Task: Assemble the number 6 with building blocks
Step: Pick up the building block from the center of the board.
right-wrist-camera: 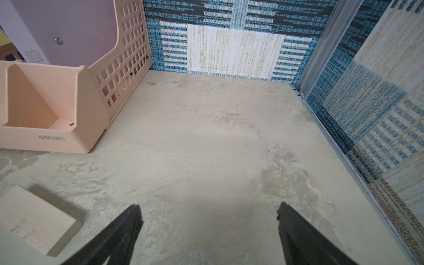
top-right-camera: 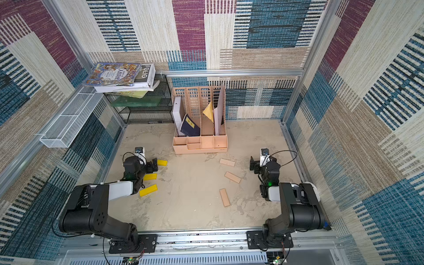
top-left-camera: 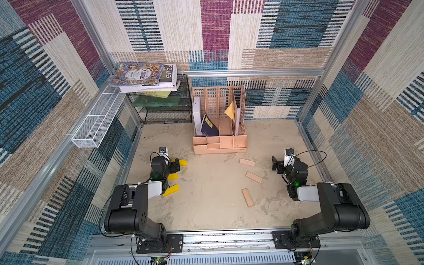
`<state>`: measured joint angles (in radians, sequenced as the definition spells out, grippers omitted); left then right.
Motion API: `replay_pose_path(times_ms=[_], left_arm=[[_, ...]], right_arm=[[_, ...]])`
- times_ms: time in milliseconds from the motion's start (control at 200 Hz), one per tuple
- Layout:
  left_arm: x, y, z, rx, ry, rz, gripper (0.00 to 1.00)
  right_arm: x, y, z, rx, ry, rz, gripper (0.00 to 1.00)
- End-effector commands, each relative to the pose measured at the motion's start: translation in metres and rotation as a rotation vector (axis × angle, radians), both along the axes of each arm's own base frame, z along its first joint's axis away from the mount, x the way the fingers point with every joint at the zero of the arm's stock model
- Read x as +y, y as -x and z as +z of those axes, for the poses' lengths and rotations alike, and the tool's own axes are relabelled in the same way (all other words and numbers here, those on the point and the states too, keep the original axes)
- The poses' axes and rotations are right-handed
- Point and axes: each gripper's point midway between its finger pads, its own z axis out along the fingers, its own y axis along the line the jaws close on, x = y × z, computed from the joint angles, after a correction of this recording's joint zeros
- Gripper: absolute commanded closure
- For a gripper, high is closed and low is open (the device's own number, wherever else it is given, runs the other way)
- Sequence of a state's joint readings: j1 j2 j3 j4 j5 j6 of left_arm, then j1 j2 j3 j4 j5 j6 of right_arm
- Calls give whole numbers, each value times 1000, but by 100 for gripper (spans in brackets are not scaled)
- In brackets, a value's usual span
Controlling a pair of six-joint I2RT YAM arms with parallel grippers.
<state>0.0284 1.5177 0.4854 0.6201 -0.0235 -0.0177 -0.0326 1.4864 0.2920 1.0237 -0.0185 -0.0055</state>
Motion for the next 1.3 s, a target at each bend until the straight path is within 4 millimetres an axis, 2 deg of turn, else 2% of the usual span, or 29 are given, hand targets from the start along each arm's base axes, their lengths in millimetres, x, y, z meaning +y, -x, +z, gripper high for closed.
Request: replay_pose_path(times_ms=[0,751,827,882,892,907,917,922,977,982,997,1062,1137,1182,1217,1293], left_arm=[[-1,-4,6,-24,-4,-10,1],[-1,-5,4,-16,-5,-9,1],[-1,-4,6,-21,-5,-8,1],[-1,-3,7,-26,-5,-9,1],[-1,-3,7,-28,-6,-9,1],[-1,-4,9,-37,-8,-7,0],[0,-5,12,-45,-9,-4,1],[0,-5,13,-46,-10,-2,1],[1,-7,22,31,-15,6,1],[1,-9,25,32,-16,6,1],[2,-9,27,54,-21,12,1],[-3,-17,42,88,-32,-12,1],[-10,-21,53,78,-50,-52,1],[-12,-23,56,86,-50,-62,3],[-15,-22,56,107,-44,-77,9],[-25,-16,52,163,-68,-147,14]], right_arm=[[-1,-2,9,-37,-4,-5,4],[-2,-3,8,-29,-6,-7,4],[-1,-3,16,-57,25,-11,4],[8,-24,36,-27,82,-4,4],[10,-32,46,-30,88,-4,4],[12,-36,37,59,102,6,4],[15,-44,43,88,117,19,4],[17,-44,38,119,124,26,4],[28,-75,56,239,175,65,4],[29,-75,52,263,176,69,4],[33,-86,65,268,174,81,4],[64,-104,76,354,149,257,4],[102,-109,82,410,118,427,4],[127,-103,79,457,124,530,4],[144,-99,73,497,155,577,0],[173,-76,50,595,235,671,9]])
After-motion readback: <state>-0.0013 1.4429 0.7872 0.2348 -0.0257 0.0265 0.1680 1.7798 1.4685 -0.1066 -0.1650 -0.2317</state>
